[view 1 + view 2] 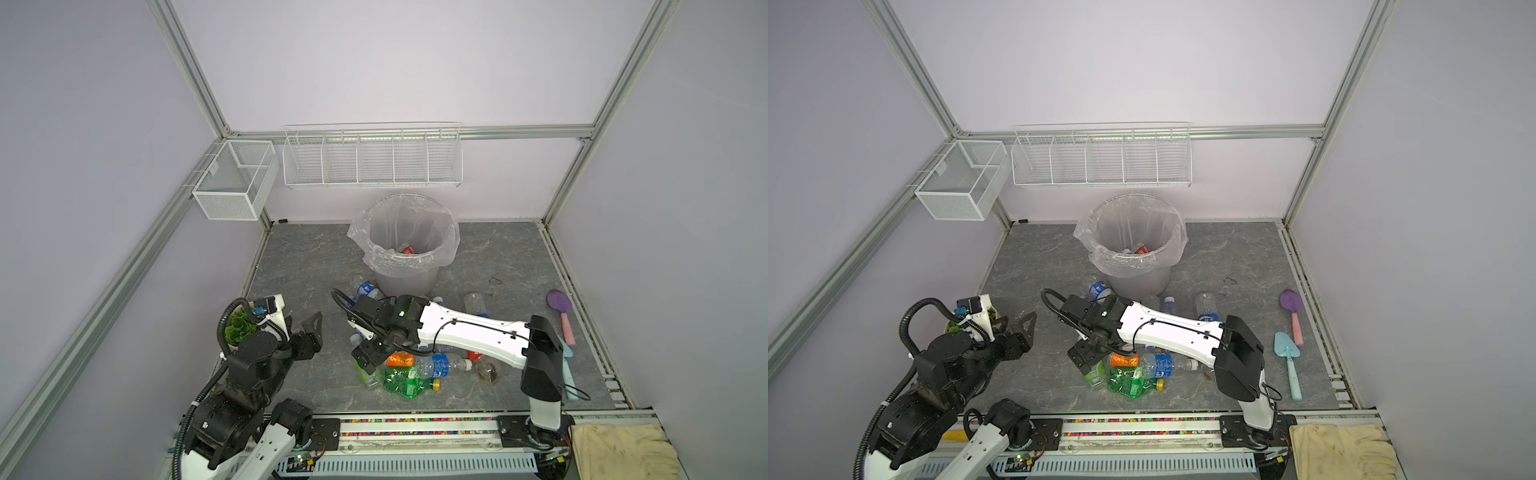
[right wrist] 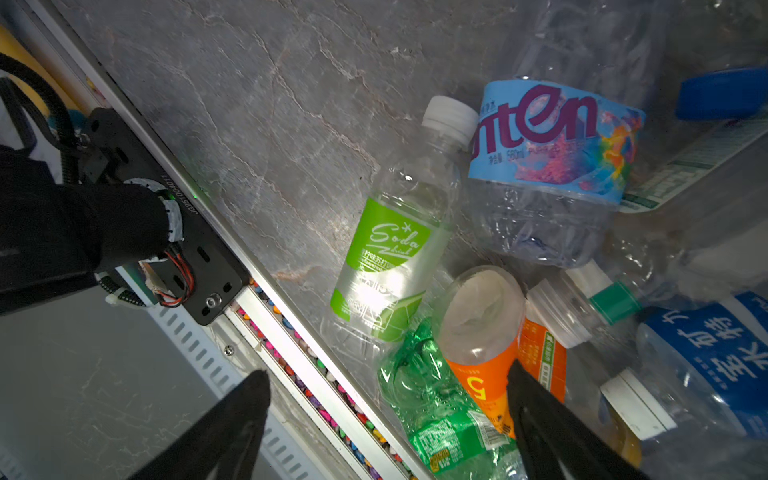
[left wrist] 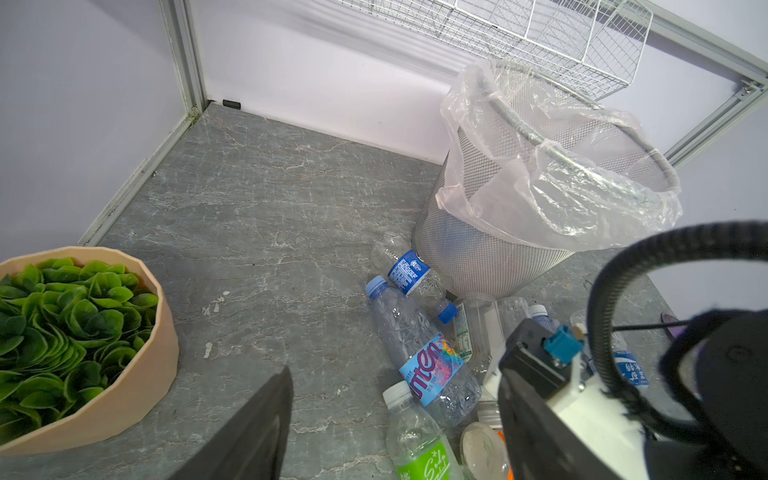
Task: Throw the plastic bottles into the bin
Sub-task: 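Reach the right gripper down to the green-labelled bottle nearest the robot, then close the right gripper on the green-labelled bottle and lift it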
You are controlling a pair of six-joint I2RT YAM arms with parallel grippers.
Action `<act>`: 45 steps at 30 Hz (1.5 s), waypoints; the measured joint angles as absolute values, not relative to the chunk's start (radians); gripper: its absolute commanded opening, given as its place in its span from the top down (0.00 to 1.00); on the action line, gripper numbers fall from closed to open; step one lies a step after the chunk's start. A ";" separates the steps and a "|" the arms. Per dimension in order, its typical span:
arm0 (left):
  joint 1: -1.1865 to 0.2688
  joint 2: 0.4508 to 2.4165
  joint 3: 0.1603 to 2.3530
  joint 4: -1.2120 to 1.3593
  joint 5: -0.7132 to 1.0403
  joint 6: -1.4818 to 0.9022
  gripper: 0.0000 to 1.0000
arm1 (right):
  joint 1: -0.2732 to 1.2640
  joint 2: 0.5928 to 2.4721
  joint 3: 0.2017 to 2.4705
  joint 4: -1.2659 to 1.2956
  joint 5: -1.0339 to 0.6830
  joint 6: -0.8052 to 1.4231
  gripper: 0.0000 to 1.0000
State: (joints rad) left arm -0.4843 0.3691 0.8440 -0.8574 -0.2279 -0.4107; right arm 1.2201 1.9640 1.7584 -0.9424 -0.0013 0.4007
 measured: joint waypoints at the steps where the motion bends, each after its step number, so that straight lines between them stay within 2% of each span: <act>1: -0.484 0.369 0.844 -0.857 -0.228 -0.411 0.23 | 1.222 1.978 1.765 -0.941 -0.004 0.405 0.10; 16: -0.484 0.369 0.837 -0.853 -0.228 -0.411 0.24 | 1.239 2.143 1.839 -0.928 0.012 0.467 0.18; 32: -0.479 0.371 0.831 -0.854 -0.242 -0.411 0.25 | 1.243 2.221 1.860 -0.927 0.069 0.526 0.28; 38: -0.479 0.371 0.831 -0.849 -0.235 -0.411 0.25 | 1.260 2.243 1.860 -0.927 0.089 0.544 0.38; 45: -0.479 0.371 0.831 -0.849 -0.234 -0.411 0.25 | 1.266 2.243 1.861 -0.926 0.097 0.554 0.54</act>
State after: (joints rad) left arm -0.4793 0.3714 0.8314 -0.8494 -0.2344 -0.4107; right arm 1.2659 2.2429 1.8606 -0.9264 0.0971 0.5541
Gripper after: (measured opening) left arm 0.747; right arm 0.496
